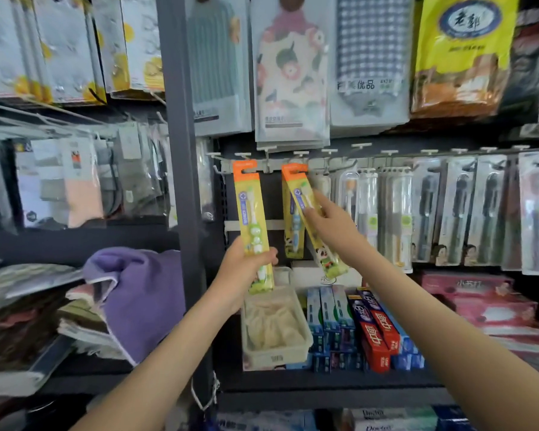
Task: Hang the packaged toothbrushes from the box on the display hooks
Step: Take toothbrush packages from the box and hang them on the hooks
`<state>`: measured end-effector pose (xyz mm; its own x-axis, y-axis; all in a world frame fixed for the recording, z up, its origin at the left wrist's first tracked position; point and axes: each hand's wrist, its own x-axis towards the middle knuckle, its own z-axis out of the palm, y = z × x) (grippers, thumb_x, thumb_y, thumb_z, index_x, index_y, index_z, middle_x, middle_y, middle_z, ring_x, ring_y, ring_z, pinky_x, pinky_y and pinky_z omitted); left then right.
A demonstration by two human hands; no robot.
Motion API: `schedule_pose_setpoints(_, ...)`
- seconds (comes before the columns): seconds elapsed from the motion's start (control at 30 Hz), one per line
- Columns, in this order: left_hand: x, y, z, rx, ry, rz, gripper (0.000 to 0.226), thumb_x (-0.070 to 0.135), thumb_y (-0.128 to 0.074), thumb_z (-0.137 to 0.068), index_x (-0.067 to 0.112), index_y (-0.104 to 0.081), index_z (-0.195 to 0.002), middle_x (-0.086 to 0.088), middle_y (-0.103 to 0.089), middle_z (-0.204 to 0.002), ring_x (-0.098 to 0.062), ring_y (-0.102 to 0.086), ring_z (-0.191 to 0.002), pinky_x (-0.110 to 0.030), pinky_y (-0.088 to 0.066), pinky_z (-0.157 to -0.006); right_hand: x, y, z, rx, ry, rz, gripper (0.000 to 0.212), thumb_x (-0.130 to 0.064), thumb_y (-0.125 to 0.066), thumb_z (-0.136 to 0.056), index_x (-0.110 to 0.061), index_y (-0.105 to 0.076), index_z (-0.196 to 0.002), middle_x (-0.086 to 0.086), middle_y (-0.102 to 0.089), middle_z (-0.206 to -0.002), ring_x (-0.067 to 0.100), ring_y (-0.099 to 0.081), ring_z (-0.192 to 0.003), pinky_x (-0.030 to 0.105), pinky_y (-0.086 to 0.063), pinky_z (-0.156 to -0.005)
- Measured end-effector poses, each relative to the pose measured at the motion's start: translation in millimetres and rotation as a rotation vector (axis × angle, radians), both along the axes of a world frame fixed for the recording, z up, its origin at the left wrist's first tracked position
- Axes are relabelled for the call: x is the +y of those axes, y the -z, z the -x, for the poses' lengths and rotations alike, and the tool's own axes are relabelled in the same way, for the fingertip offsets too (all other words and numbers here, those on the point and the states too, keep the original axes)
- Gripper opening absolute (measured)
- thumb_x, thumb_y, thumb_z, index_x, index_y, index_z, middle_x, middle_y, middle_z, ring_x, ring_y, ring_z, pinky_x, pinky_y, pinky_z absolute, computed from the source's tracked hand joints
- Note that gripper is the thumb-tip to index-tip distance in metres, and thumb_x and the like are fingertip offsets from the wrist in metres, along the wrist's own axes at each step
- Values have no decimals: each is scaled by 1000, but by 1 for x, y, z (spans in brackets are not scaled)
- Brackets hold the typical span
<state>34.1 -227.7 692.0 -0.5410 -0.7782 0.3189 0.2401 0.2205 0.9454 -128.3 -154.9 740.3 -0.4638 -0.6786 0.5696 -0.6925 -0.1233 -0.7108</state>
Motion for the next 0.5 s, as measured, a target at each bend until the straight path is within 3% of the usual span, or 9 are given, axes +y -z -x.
schedule_pose_setpoints(0.1, -6, -5, -1, 23, -25, 4, 23, 6, -68, -87, 14, -57, -107, 0, -69, -81, -11, -67, -75, -34, -50, -72, -18, -7, 2, 86, 86, -23, 36, -28, -41, -101, -18, -44, -136, 7, -62, -118, 19, -58, -85, 30, -44, -71)
schedule_pose_setpoints(0.27, -17, -10, -7, 22, -42, 18, 21, 7, -67, -88, 12, -57, -106, -3, -68, -79, -12, -65, -72, -31, -49, -68, -47, -8, 8, 36, 180, -59, 28, -24, -39, -102, -7, -46, -123, 15, -59, -109, 22, -56, -80, 30, -41, -61)
schedule_pose_setpoints(0.4, -21, -12, -8, 5, -19, 31, 24, 9, -68, -88, 13, -56, -109, -3, -68, -80, -13, -66, -77, -34, -52, -74, -71, -4, 7, 16, 228, -67, 43, -23, -37, -103, -2, -33, -140, 22, -54, -123, 24, -54, -83, 26, -41, -61)
schedule_pose_setpoints(0.5, -25, -11, -7, -9, -11, 41, 25, 8, -67, -88, 13, -56, -109, -2, -69, -82, -11, -67, -77, -32, -54, -73, -84, -1, 4, 29, 260, -89, 54, -22, -37, -103, -7, -16, -151, 23, -43, -132, 33, -54, -101, 35, -43, -76)
